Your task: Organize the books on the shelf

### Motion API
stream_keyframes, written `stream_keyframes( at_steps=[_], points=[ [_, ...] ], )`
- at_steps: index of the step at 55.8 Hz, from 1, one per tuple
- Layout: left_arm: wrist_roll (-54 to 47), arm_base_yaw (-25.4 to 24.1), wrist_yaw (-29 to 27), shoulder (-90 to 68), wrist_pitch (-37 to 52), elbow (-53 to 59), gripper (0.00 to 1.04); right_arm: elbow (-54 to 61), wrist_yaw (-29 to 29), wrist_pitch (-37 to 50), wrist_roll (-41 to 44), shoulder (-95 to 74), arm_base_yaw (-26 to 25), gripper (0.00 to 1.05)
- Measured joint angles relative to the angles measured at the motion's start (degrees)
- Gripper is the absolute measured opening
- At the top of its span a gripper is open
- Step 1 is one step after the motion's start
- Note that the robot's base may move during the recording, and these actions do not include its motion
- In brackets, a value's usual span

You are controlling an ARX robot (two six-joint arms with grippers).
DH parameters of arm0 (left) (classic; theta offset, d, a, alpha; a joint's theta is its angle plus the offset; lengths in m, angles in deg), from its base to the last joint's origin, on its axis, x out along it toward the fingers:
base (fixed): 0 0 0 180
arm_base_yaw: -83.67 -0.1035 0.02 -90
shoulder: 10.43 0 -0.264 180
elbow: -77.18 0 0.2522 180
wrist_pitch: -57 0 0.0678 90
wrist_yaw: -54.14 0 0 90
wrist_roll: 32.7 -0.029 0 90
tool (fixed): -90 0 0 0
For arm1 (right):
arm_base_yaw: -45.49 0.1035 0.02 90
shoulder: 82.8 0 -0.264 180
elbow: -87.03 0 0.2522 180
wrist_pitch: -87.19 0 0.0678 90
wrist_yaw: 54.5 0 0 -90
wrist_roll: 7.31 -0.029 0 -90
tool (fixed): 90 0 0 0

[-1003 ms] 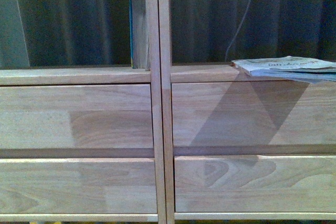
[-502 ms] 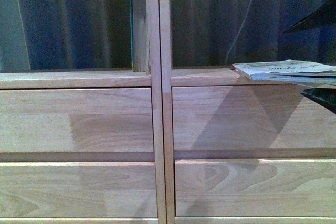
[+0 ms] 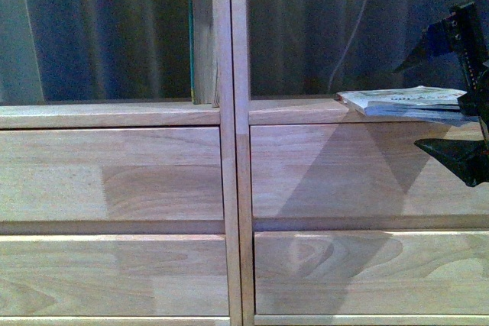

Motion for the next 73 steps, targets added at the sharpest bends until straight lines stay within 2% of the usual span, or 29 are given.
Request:
stream_keyframes(
  at_steps=[5,7,31,34,39,46,52,56,64,73],
  points=[
    [0.00,0.00,0.00,0.00,0.00,0.00,0.97,-1.22,0.87,-0.24,-1.07,-0.98,-0.42,0.97],
    [0.00,0.00,0.00,0.00,0.00,0.00,0.97,-1.55,1.55,-0.57,-1.44,-1.16,-0.59,0.93],
    [0.09,-0.07,0.35,-0.02,0.00,0.00,0.97,-1.90,2.08,1.03,-5.14,-2.08,-0.85,0.30],
    [1.27,-2.21,7.02,-0.96,1.44,0.00,0.97,-1.90,2.03,1.49,-5.42,-2.16,-0.83,0.23],
    [3.78,-9.66,21.53,-6.21,8.07,-0.28,0.97,-1.84,1.64,2.84,-6.16,-2.25,-0.68,0.10],
    [7.26,-19.80,33.81,-16.92,19.08,-3.17,0.97,-1.03,0.02,4.96,-6.62,-1.86,-0.63,0.07],
    [10.93,-27.30,39.19,-26.75,29.48,-7.63,0.97,1.25,-2.56,7.26,-6.78,-0.09,-0.37,0.07],
    [13.35,-30.80,40.28,-33.73,36.61,-11.17,0.97,2.71,-4.17,8.68,-6.80,1.68,-0.07,0.07],
    [16.94,-31.82,40.65,-45.40,43.67,-18.60,0.97,5.16,-7.13,12.20,-6.91,6.69,0.61,0.07],
    [21.03,-28.52,41.70,-56.87,44.76,-28.02,0.97,8.17,-11.91,17.42,-5.16,14.34,2.14,0.07]
  ],
)
